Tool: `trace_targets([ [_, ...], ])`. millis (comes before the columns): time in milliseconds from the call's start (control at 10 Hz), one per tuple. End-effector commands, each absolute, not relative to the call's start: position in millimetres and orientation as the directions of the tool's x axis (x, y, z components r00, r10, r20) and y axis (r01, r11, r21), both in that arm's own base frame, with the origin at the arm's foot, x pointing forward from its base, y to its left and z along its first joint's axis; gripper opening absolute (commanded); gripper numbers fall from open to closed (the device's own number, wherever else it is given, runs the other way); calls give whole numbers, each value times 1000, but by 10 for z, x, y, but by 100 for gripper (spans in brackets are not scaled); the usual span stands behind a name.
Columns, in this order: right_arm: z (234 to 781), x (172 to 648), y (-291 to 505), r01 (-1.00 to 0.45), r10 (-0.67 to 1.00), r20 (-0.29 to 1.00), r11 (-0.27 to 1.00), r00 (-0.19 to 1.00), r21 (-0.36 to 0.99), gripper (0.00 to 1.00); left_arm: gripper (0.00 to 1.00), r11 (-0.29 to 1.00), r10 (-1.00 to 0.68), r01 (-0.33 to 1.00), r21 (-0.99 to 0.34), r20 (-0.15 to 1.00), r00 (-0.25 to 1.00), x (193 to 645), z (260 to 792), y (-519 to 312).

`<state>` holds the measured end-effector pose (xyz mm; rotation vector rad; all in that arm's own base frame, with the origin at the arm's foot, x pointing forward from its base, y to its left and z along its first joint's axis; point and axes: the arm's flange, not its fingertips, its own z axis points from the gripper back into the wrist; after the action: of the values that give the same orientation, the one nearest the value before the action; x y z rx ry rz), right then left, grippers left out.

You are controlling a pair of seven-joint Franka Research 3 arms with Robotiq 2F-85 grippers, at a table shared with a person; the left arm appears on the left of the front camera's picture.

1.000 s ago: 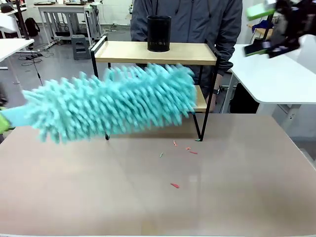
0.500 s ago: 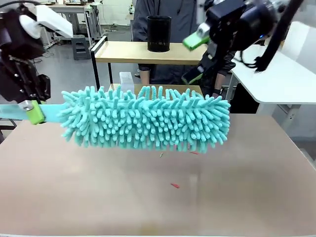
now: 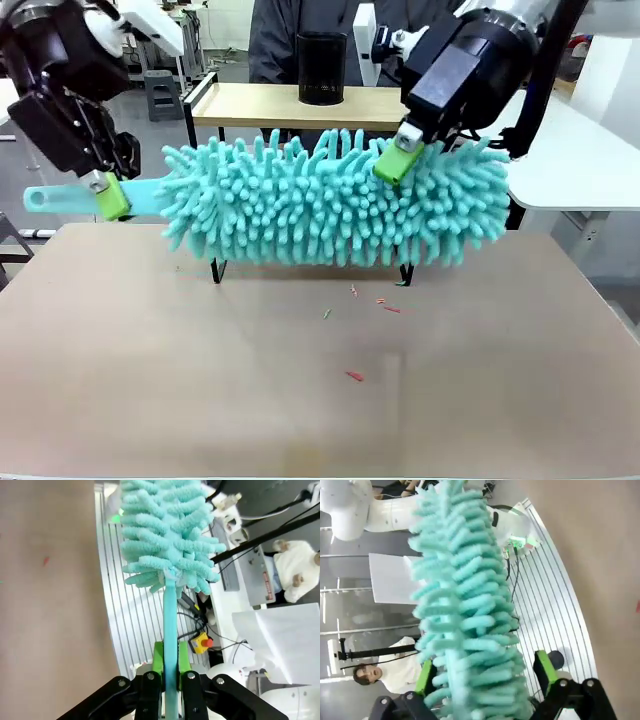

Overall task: Clean the shelf.
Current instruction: Hand the Duster back to the human.

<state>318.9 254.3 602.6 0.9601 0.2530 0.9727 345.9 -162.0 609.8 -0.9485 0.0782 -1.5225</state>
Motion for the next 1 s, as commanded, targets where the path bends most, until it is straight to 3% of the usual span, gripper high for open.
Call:
trace_targets([
  [0, 6050, 3181, 2498, -634, 815, 252, 174, 522, 753, 100, 12, -190, -849, 785, -589, 500, 170, 3480, 6157, -1669],
  [200, 6043, 3199, 2458, -630, 807, 250, 183, 535, 755, 100, 12, -183, -860, 781, -597, 483, 168, 3477, 6135, -1693],
  [300, 6025, 3208, 2450, -620, 812, 237, 184, 534, 763, 41, 12, -177, -865, 781, -599, 474, 168, 3474, 6131, -1696],
  [400, 6022, 3202, 2446, -620, 815, 246, 167, 524, 766, 40, 12, -172, -870, 780, -602, 464, 166, 3470, 6131, -1694],
  [500, 6018, 3206, 2434, -618, 817, 247, 162, 521, 769, 0, 12, -166, -871, 779, -605, 460, 172, 3481, 6126, -1698],
  [600, 6011, 3208, 2431, -619, 814, 248, 166, 526, 767, 35, 12, -144, -874, 790, -595, 452, 181, 3488, 6114, -1707],
  [700, 6011, 3206, 2425, -616, 811, 249, 166, 530, 770, 0, 12, -151, -874, 788, -597, 453, 176, 3484, 6112, -1712],
  [800, 6009, 3208, 2421, -616, 810, 252, 163, 530, 771, 13, 12, -150, -873, 787, -598, 454, 178, 3486, 6114, -1718],
  [900, 6008, 3209, 2422, -615, 810, 252, 162, 529, 771, 0, 12, -150, -872, 784, -602, 454, 182, 3489, 6117, -1717],
])
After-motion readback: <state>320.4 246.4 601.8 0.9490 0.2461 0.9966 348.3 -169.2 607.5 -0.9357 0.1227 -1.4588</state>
